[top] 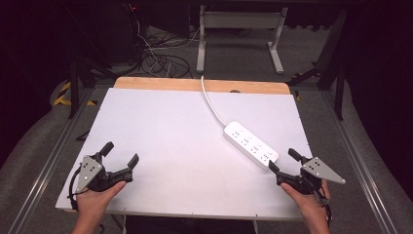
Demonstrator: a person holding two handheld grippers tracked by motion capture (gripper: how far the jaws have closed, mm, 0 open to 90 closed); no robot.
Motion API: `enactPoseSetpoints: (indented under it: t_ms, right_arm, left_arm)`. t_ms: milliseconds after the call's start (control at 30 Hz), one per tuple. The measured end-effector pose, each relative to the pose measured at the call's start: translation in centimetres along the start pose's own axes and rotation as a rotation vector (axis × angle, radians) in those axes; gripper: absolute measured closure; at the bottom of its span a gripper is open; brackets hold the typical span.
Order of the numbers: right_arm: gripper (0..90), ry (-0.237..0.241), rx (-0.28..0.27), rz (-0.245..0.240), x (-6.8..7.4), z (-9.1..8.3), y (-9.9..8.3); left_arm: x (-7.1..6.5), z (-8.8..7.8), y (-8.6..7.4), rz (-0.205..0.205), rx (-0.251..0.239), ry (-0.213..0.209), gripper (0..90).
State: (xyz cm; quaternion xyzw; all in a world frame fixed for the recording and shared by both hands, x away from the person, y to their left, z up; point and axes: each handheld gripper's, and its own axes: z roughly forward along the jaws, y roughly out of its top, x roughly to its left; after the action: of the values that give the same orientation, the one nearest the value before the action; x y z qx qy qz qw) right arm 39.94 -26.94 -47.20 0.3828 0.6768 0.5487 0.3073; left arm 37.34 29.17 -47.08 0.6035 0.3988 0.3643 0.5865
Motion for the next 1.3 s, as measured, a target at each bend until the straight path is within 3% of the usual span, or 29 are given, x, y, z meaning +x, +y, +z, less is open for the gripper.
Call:
enactPoseSetpoints:
  t_ms: [533,567,667,733,800,900,1033,1200,1233,1300]
  right_arm:
    - [26.5,0.009,-0.023,-0.02,0.0,-0.4,0.4]
    - [33.1,0.018,-0.026,-0.024,0.0,-0.5,0.5]
    - [40.5,0.015,-0.027,-0.022,0.1,-0.7,0.8]
    - [65.6,0.023,-0.028,-0.028,0.4,-1.1,1.4]
    - [80.2,0.016,-0.019,-0.032,0.6,-1.5,2.0]
    - [90.0,-0.014,-0.036,-0.068,0.8,-2.1,2.8]
    - [90.0,-0.028,-0.033,-0.096,0.6,-2.4,3.7]
    - [90.0,-0.01,-0.026,-0.07,0.5,-2.2,4.3]
    - [90.0,0.04,-0.011,-0.054,0.5,-1.6,4.7]
    - [90.0,0.047,0.007,-0.06,0.6,-1.3,4.9]
  left_arm:
    - [0.0,0.1,0.0,0.003,0.001,-0.005,4.6]
    - [-0.1,0.2,0.0,0.004,0.003,-0.008,4.6]
    - [-0.1,0.2,0.0,0.002,0.002,-0.008,4.6]
    - [-0.2,0.2,0.0,0.001,0.001,-0.01,4.7]
    - [-0.2,0.2,0.0,0.002,0.001,-0.011,4.7]
    - [-0.2,0.2,0.0,0.006,0.001,-0.011,4.8]
    - [-0.2,0.1,0.0,0.005,-0.001,-0.012,4.9]
    - [-0.1,0.1,-0.1,0.003,-0.004,-0.011,5.1]
    - [-0.1,0.1,-0.1,0.003,-0.004,-0.008,5.2]
    - [-0.1,0.2,-0.1,0.001,-0.001,-0.009,5.2]
